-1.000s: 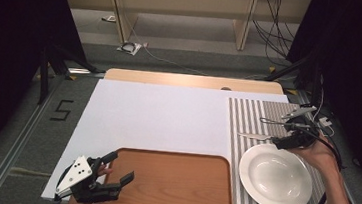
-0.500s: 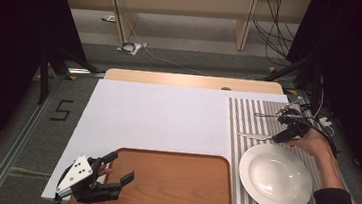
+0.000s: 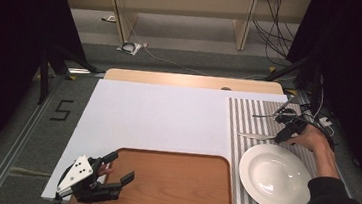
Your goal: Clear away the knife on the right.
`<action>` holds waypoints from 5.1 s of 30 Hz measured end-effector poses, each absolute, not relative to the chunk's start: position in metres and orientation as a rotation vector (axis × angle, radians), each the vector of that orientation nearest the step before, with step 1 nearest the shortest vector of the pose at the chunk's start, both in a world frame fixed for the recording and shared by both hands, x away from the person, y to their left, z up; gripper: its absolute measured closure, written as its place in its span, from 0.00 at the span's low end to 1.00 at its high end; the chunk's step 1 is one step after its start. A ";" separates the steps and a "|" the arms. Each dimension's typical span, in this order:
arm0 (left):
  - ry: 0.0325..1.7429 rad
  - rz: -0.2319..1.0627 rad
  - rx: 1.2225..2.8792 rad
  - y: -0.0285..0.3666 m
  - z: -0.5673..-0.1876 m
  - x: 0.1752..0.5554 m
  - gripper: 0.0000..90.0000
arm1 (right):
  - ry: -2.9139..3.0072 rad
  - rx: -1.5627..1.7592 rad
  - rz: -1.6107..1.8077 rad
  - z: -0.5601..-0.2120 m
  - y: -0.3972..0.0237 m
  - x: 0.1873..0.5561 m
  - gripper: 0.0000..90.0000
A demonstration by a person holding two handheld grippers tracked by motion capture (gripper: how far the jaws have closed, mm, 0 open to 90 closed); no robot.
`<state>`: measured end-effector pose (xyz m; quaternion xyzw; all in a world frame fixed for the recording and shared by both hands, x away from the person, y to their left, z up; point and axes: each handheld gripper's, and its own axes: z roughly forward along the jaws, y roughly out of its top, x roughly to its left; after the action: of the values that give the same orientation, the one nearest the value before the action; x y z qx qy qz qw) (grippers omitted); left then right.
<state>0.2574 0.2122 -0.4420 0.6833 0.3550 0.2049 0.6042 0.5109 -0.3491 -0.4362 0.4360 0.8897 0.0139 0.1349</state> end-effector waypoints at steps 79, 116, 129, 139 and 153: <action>0.825 0.479 1.576 0.212 -0.442 0.257 0.17 | 2.610 1.067 0.220 -0.405 -0.316 0.512 0.90; 0.819 0.482 1.573 0.212 -0.440 0.256 0.17 | 2.491 0.968 1.107 -0.362 -0.241 0.384 0.90; 0.818 0.485 1.564 0.213 -0.440 0.255 0.17 | 2.541 0.900 1.191 -0.365 -0.219 0.349 0.90; 0.815 0.490 1.565 0.214 -0.439 0.254 0.17 | 2.616 0.832 1.206 -0.371 -0.195 0.324 0.90; 0.814 0.493 1.566 0.214 -0.438 0.254 0.17 | 2.725 0.762 1.200 -0.390 -0.180 0.296 0.90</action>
<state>0.2537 0.2143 -0.4384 0.6781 0.3523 0.2133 0.6088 0.2959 -0.1799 -0.3897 0.2479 0.8861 0.3902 0.0342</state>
